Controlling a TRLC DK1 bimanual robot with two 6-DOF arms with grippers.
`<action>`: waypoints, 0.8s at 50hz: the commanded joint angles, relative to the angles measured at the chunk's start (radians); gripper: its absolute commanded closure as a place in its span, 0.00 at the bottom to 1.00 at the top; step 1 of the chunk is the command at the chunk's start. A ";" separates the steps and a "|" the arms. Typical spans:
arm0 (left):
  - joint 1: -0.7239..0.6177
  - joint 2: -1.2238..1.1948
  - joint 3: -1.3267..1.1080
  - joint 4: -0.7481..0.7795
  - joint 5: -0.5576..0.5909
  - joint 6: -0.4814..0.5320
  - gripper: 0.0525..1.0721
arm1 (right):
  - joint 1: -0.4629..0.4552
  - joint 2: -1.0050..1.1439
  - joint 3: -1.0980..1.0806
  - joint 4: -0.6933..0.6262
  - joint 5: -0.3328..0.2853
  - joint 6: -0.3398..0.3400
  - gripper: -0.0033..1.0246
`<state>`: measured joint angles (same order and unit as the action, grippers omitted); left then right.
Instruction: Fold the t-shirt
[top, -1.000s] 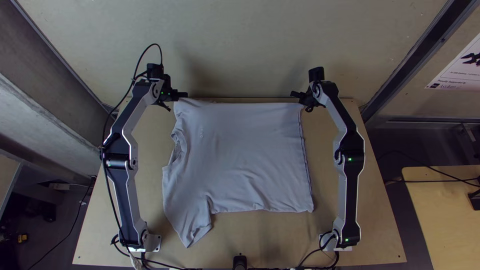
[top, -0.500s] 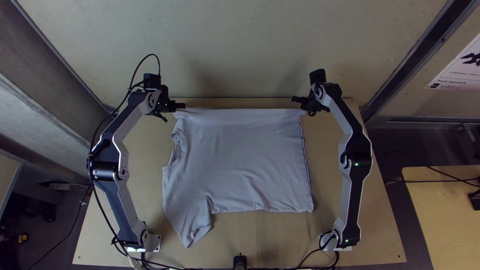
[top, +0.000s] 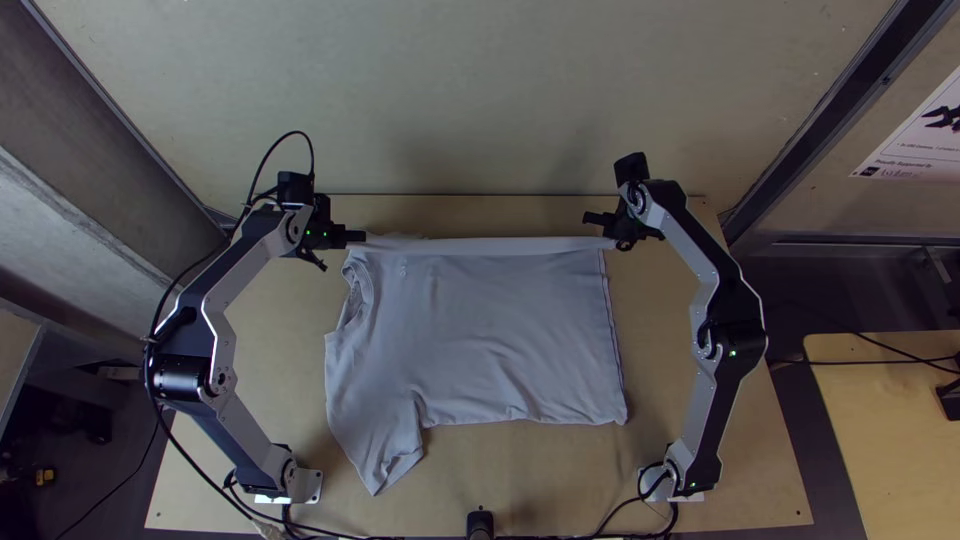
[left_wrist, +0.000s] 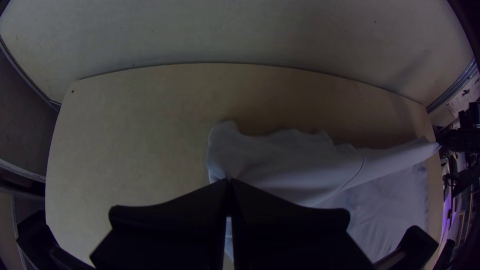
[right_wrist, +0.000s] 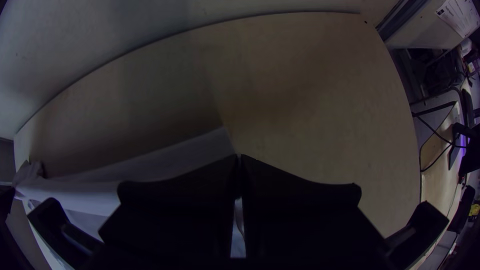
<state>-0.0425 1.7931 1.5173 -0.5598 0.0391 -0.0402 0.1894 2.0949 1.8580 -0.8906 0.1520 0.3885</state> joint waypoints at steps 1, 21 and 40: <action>0.023 -0.067 -0.060 0.012 0.001 0.022 0.97 | 0.004 -0.073 -0.077 0.012 0.024 -0.004 0.97; 0.033 -0.241 -0.250 0.023 0.044 0.026 0.97 | 0.013 -0.219 -0.312 0.093 0.024 -0.023 0.97; 0.016 -0.347 -0.453 0.084 0.044 0.045 0.97 | -0.001 -0.260 -0.491 0.199 0.031 -0.048 0.97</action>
<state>-0.0261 1.4979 1.1389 -0.5064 0.0895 -0.0204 0.2020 1.8618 1.4082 -0.7136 0.1585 0.3611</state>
